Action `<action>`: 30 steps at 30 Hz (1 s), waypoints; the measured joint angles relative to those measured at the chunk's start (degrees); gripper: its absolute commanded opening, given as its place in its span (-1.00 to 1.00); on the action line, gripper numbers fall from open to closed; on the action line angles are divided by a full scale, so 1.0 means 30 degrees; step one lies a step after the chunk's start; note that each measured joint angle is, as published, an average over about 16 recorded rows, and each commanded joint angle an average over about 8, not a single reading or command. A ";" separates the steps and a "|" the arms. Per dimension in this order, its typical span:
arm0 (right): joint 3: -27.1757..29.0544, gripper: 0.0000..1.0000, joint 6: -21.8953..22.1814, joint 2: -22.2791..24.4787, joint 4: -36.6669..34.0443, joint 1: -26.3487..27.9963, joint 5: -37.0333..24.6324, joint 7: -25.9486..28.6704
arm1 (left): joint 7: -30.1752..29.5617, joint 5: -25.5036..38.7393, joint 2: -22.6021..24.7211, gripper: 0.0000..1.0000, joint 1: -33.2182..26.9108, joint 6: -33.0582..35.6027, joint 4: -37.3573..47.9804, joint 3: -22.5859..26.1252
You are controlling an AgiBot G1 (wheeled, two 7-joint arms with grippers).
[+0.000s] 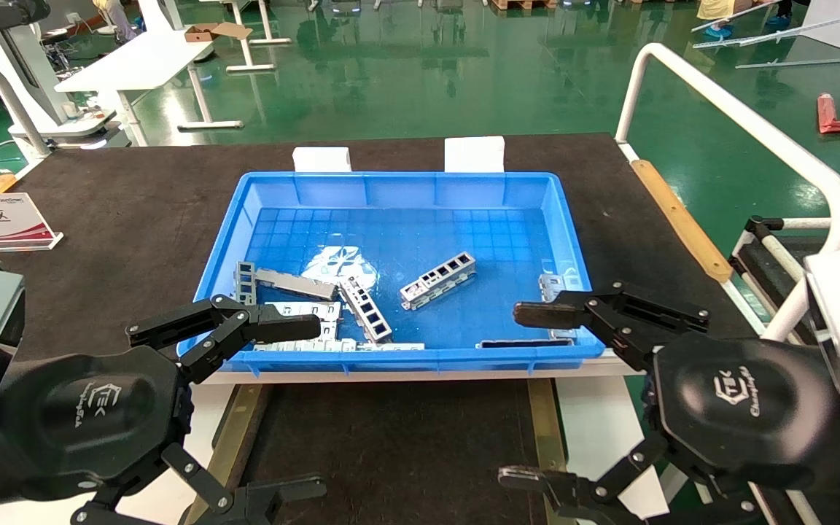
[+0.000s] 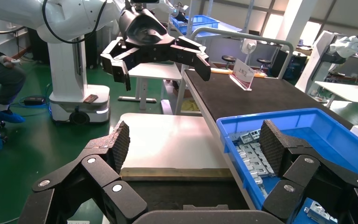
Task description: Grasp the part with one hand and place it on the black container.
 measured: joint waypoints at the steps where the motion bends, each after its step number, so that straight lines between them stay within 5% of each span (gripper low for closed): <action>1: 0.0000 1.00 0.0000 0.0000 0.0000 0.0000 0.0000 0.0000 | 0.0000 0.0000 0.0000 1.00 0.0000 0.0000 0.0000 0.0000; 30: 0.0000 1.00 0.0000 0.0000 0.0000 0.0000 0.0000 0.0000 | 0.0000 0.0001 0.0000 1.00 0.0000 0.0000 0.0000 0.0001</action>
